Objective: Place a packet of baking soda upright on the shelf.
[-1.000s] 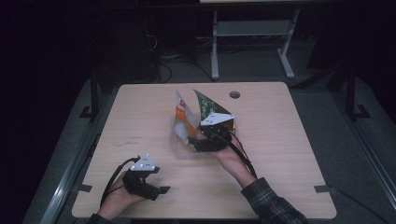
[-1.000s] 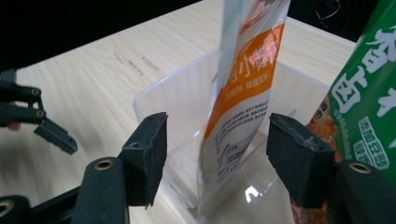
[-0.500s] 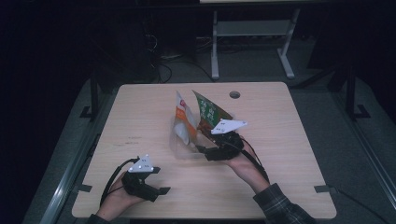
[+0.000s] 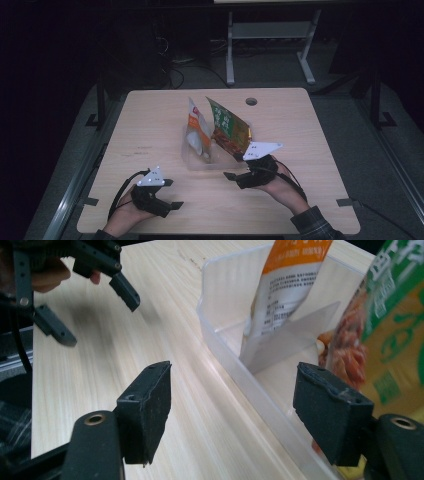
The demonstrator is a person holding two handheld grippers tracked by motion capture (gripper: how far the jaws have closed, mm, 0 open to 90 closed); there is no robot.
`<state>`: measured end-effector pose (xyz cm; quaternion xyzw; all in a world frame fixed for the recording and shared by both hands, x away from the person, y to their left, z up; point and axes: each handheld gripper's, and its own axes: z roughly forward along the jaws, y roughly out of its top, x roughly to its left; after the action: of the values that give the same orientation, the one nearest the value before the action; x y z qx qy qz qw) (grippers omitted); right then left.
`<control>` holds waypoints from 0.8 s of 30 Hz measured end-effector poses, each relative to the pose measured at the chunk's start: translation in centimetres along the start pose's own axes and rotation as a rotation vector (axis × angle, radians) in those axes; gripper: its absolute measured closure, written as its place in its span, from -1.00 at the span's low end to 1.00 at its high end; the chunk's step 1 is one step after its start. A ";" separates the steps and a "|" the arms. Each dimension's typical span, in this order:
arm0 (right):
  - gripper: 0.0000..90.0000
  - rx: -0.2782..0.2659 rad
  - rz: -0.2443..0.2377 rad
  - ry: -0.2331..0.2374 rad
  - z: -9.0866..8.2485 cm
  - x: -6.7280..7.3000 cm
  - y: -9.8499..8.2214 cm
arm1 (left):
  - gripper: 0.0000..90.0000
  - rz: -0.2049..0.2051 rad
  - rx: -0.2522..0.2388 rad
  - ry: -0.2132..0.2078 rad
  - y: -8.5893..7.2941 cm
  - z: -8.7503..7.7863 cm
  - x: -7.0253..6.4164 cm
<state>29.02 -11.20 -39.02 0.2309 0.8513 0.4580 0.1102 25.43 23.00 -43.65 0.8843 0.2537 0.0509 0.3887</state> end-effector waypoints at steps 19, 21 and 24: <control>-0.42 0.032 0.026 -0.105 -5.1 -1.4 -7.9 | -0.65 0.049 0.024 -0.032 -0.1 0.3 -0.5; -0.42 0.049 0.032 -0.110 -5.4 -1.4 -8.7 | -0.64 0.059 0.031 -0.029 -0.1 0.4 -0.5; -0.44 0.059 0.035 -0.115 -5.8 -1.4 -9.4 | -0.65 0.065 0.036 -0.032 -0.1 0.5 -0.6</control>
<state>25.21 -20.57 -43.69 0.2748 0.8525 0.4207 0.1441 25.00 22.40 -44.02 0.8996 0.2193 0.0447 0.3750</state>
